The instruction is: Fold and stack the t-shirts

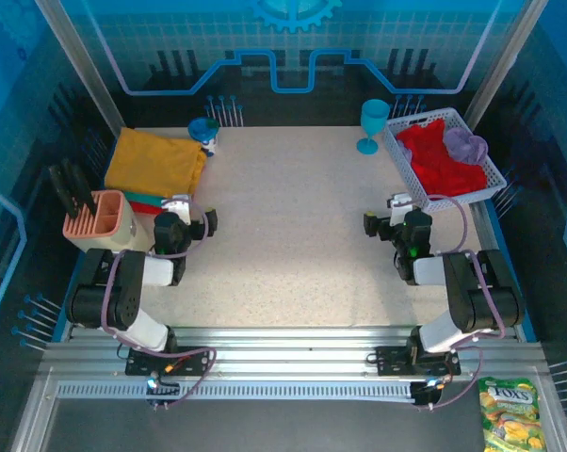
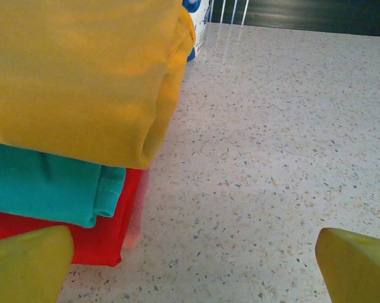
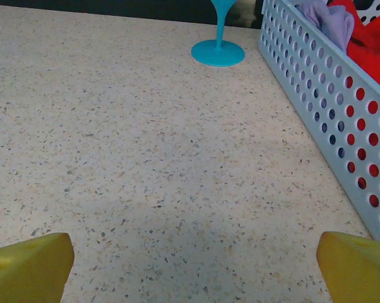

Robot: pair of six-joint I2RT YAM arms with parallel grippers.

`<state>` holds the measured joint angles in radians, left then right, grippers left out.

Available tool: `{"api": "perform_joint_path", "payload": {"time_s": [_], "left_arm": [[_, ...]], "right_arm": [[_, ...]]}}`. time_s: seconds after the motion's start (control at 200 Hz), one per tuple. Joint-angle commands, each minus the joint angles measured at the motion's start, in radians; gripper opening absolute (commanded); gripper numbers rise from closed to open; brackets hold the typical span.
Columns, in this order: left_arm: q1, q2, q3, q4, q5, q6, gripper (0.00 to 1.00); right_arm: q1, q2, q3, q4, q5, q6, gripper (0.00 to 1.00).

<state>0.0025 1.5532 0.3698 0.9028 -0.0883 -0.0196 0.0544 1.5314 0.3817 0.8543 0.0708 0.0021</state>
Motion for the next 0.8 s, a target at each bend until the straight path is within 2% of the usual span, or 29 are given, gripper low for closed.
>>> {"api": "perform_joint_path", "payload": {"time_s": [0.0, 0.705, 0.795], "left_arm": [[-0.003, -0.002, 0.017, 0.006, 0.021, 0.018, 0.99], [-0.002, -0.002, 0.019, 0.001, 0.026, 0.015, 0.99], [-0.002, -0.002, 0.018, 0.003, 0.027, 0.017, 0.99]], "right_arm": [[0.01, 0.007, 0.019, 0.027, -0.002, -0.011, 1.0], [0.006, 0.007, 0.02, 0.026, -0.008, -0.009, 1.0], [0.026, 0.007, 0.014, 0.043, 0.032, -0.02, 1.0]]}}
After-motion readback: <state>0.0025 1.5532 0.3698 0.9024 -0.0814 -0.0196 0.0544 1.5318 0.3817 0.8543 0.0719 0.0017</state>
